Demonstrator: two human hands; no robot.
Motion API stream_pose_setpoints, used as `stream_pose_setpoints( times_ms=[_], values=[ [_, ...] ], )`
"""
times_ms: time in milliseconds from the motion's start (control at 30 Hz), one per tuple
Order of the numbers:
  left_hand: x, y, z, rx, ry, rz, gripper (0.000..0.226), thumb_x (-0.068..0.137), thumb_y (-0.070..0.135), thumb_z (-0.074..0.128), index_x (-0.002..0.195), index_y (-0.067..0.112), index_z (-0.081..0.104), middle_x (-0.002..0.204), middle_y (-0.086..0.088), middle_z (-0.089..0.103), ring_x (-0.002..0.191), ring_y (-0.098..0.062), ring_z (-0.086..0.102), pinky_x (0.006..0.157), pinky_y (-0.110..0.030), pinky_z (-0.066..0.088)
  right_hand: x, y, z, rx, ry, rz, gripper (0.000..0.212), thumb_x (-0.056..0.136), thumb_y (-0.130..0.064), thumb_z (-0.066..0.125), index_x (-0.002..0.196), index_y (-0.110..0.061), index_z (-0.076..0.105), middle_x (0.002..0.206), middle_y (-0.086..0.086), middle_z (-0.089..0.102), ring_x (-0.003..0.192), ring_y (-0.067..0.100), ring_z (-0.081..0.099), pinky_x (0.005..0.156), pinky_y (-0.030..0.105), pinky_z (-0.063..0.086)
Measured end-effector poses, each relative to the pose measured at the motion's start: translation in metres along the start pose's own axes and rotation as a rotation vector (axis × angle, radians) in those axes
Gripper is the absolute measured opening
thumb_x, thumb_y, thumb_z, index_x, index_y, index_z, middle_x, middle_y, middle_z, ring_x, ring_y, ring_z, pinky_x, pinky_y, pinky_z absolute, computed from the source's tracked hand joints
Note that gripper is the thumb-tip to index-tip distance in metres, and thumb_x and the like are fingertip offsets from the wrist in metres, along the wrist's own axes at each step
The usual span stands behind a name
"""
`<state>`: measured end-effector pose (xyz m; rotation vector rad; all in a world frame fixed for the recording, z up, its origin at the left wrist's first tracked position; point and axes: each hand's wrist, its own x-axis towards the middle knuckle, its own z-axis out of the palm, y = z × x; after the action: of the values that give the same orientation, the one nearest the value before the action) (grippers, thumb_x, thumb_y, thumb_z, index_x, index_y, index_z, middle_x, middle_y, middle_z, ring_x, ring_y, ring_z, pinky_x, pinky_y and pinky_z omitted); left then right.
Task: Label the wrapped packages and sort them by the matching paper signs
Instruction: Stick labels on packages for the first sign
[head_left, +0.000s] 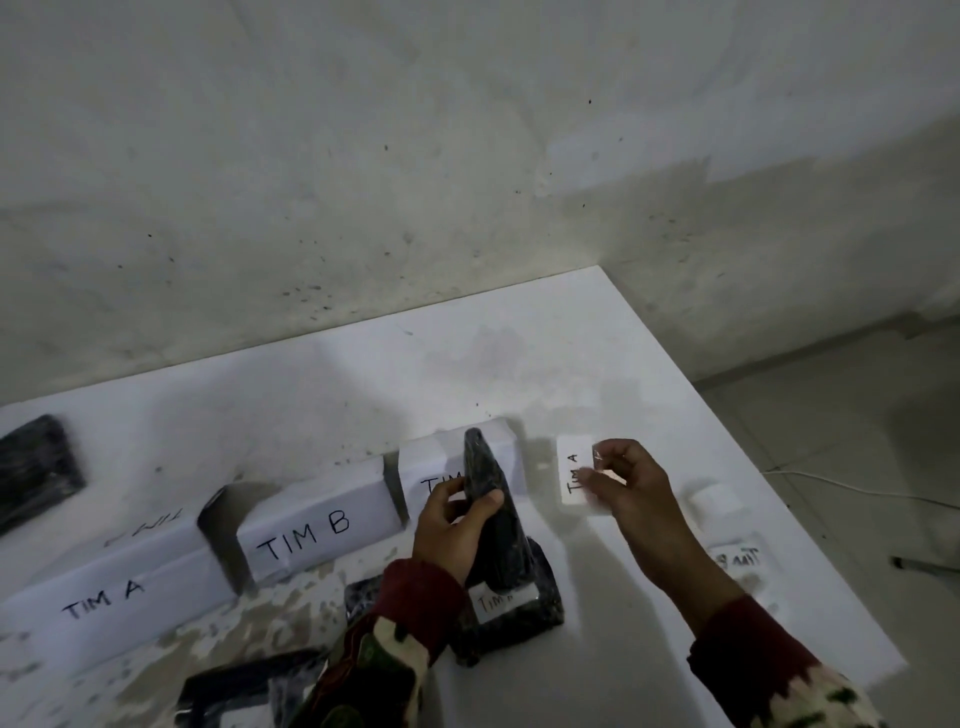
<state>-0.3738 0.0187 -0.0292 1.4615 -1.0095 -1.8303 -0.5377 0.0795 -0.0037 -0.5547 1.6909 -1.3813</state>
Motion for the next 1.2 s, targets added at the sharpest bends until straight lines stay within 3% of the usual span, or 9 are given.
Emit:
stream_pose_setpoints(
  times_ms=[133,300,467,667,800,933,1033,1100,1200],
  values=[
    [-0.005,0.003,-0.005,-0.04,-0.001,0.001,0.024,0.082,0.013,0.065,0.105,0.016,0.055,0.09,-0.008,0.066,0.072,-0.018,0.064,0.043,-0.018,0.05,-0.015,0.0,0.011,0.13,-0.017,0.066,0.028,0.08,0.008,0.06,0.071,-0.015,0.048,0.074,0.005,0.059,0.064,0.014,0.059,0.052,0.019,0.045],
    [-0.012,0.004,-0.013,-0.087,-0.015,0.007,0.017,0.083,0.01,0.063,0.095,0.02,0.057,0.08,-0.005,0.067,0.056,-0.009,0.067,0.043,-0.02,0.05,-0.03,-0.001,0.021,0.294,-0.089,0.101,0.039,0.082,0.007,0.057,0.097,-0.028,0.055,0.076,-0.002,0.072,0.07,0.01,0.069,0.056,0.022,0.054],
    [-0.014,0.004,-0.021,-0.082,-0.038,-0.013,0.018,0.084,0.011,0.061,0.101,0.017,0.061,0.081,-0.002,0.069,0.069,-0.014,0.067,0.051,-0.026,0.052,-0.045,-0.003,0.032,0.282,-0.174,0.103,0.018,0.087,-0.004,0.054,0.078,-0.016,0.064,0.07,-0.003,0.072,0.065,0.009,0.069,0.053,0.021,0.054],
    [-0.008,0.005,-0.03,-0.147,-0.058,-0.063,0.009,0.085,0.011,0.058,0.09,0.016,0.064,0.073,-0.001,0.072,0.074,-0.02,0.065,0.056,-0.027,0.05,-0.057,-0.006,0.044,0.2,-0.217,0.109,0.027,0.087,-0.012,0.056,0.063,-0.017,0.069,0.066,0.003,0.072,0.062,0.011,0.068,0.048,0.017,0.049],
    [-0.008,0.007,-0.032,-0.218,-0.102,-0.06,0.016,0.084,0.01,0.057,0.101,0.011,0.058,0.072,-0.005,0.071,0.072,-0.023,0.064,0.065,-0.031,0.05,-0.064,-0.007,0.051,0.123,-0.24,0.093,0.019,0.083,-0.018,0.06,0.066,-0.014,0.067,0.071,0.005,0.073,0.064,0.012,0.069,0.053,0.018,0.051],
    [-0.009,0.008,-0.032,-0.237,-0.127,-0.072,0.023,0.086,0.012,0.054,0.109,0.009,0.053,0.079,-0.012,0.067,0.071,-0.025,0.062,0.068,-0.035,0.05,-0.066,-0.005,0.06,0.076,-0.196,0.108,0.013,0.084,-0.017,0.062,0.076,-0.011,0.071,0.082,0.008,0.075,0.079,0.023,0.071,0.073,0.037,0.056],
    [-0.011,0.007,-0.033,-0.235,-0.15,-0.101,0.023,0.087,0.015,0.054,0.11,0.013,0.054,0.08,-0.014,0.066,0.075,-0.028,0.061,0.075,-0.039,0.05,-0.065,-0.002,0.062,0.023,-0.15,0.133,0.01,0.084,-0.018,0.063,0.082,-0.012,0.07,0.083,0.008,0.075,0.083,0.025,0.07,0.079,0.042,0.057],
    [-0.012,0.007,-0.034,-0.225,-0.171,-0.121,0.024,0.088,0.019,0.053,0.111,0.013,0.054,0.08,-0.013,0.065,0.076,-0.028,0.06,0.074,-0.038,0.05,-0.064,0.0,0.063,-0.004,-0.126,0.142,0.009,0.084,-0.018,0.063,0.085,-0.011,0.069,0.085,0.008,0.074,0.082,0.022,0.07,0.076,0.039,0.057],
    [-0.014,0.009,-0.034,-0.216,-0.218,-0.147,0.023,0.089,0.021,0.052,0.111,0.013,0.054,0.082,-0.012,0.064,0.074,-0.025,0.061,0.063,-0.033,0.055,-0.063,0.002,0.062,-0.018,-0.121,0.15,0.008,0.084,-0.016,0.064,0.085,-0.009,0.069,0.08,0.005,0.075,0.074,0.014,0.071,0.063,0.024,0.055]
  ],
)
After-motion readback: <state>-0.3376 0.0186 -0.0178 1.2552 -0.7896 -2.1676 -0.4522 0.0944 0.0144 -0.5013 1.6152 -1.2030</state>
